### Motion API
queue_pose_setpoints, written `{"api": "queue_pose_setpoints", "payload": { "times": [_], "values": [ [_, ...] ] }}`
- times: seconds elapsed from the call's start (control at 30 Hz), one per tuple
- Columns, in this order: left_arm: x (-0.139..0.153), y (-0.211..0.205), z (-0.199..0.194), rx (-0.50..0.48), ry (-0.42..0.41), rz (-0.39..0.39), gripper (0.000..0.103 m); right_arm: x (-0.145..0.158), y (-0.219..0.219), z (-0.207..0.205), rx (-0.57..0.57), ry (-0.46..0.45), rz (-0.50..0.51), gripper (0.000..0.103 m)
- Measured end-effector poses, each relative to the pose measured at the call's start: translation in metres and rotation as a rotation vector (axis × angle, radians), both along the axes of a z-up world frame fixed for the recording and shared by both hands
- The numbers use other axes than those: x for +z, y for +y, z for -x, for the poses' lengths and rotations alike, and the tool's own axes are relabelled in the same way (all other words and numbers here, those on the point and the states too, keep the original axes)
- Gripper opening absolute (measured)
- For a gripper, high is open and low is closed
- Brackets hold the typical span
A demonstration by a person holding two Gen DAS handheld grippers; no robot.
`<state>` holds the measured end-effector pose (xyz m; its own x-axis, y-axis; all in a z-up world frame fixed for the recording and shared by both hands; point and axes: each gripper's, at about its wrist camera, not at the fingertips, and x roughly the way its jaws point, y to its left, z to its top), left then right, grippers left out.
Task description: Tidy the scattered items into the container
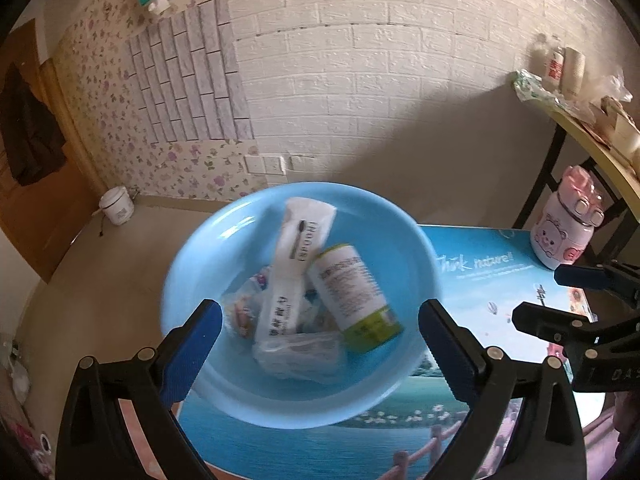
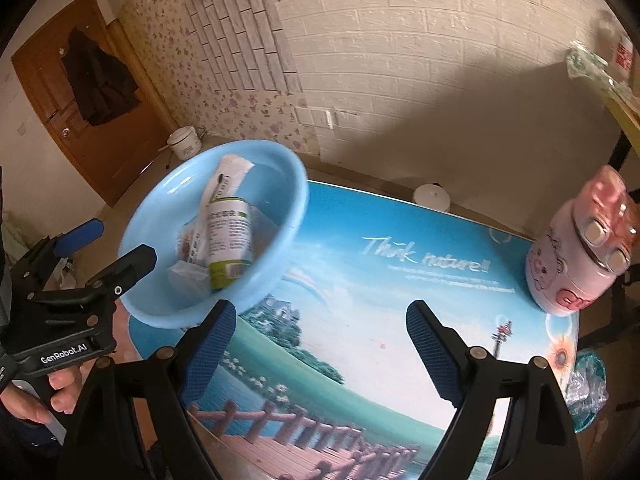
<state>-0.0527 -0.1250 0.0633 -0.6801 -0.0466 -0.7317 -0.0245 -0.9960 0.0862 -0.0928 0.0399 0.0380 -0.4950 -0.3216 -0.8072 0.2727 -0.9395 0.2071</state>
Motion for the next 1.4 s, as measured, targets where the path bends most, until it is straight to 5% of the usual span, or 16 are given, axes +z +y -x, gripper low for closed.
{"api": "queue_pose_setpoints", "payload": {
  "times": [0.7,1.4],
  "values": [
    [-0.006,0.101,-0.007,-0.166,-0.027,0.015,0.103,-0.010,0.090,-0.014,-0.133,-0.036,-0.003,0.088],
    [-0.008,0.090,-0.003,-0.128,-0.064,0.007,0.103,-0.012,0.090,-0.011,-0.160,-0.051,-0.007,0.088]
  ]
}}
